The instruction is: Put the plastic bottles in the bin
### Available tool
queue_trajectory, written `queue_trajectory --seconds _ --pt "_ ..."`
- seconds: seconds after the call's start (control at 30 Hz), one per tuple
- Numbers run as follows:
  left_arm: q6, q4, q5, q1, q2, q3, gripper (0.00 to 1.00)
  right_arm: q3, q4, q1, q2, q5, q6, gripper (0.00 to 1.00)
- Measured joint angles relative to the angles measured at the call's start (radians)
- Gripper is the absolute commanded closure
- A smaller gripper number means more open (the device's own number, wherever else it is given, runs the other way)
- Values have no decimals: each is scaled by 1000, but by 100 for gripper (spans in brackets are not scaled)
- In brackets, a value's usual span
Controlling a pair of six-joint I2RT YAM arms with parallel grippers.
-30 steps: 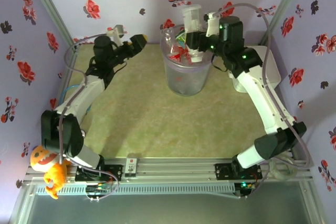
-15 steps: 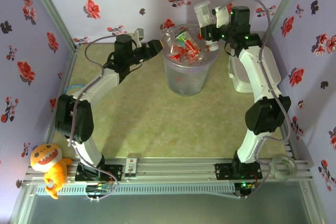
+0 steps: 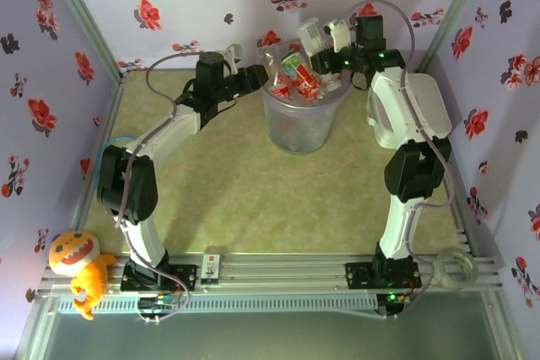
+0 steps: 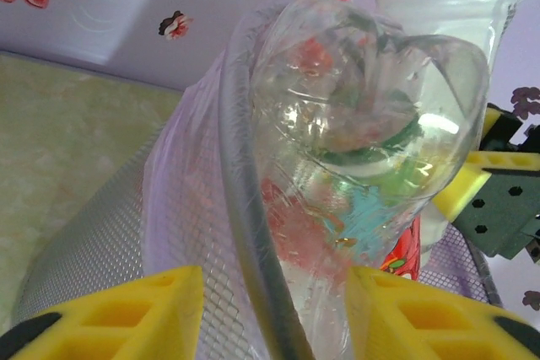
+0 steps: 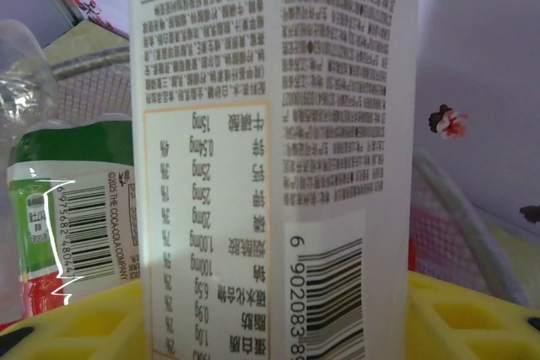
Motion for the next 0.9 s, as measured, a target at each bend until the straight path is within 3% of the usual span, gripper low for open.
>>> queue_trajectory --seconds 0.13,0.27,0.47,0.7,0.9 --pt "0 -2 -7 0 2 4 55 0 -29 -3 0 -14 -2 46" --pt "0 -5 -8 0 3 9 56 24 -79 -4 0 -12 -7 23" --pt "0 -6 -9 -2 5 13 56 85 -158 2 -2 3 -5 11" --pt "0 -14 -14 -2 10 20 56 184 -164 3 -8 59 24 11" --pt "0 -14 -15 -3 11 22 56 293 -119 3 27 68 90 20"
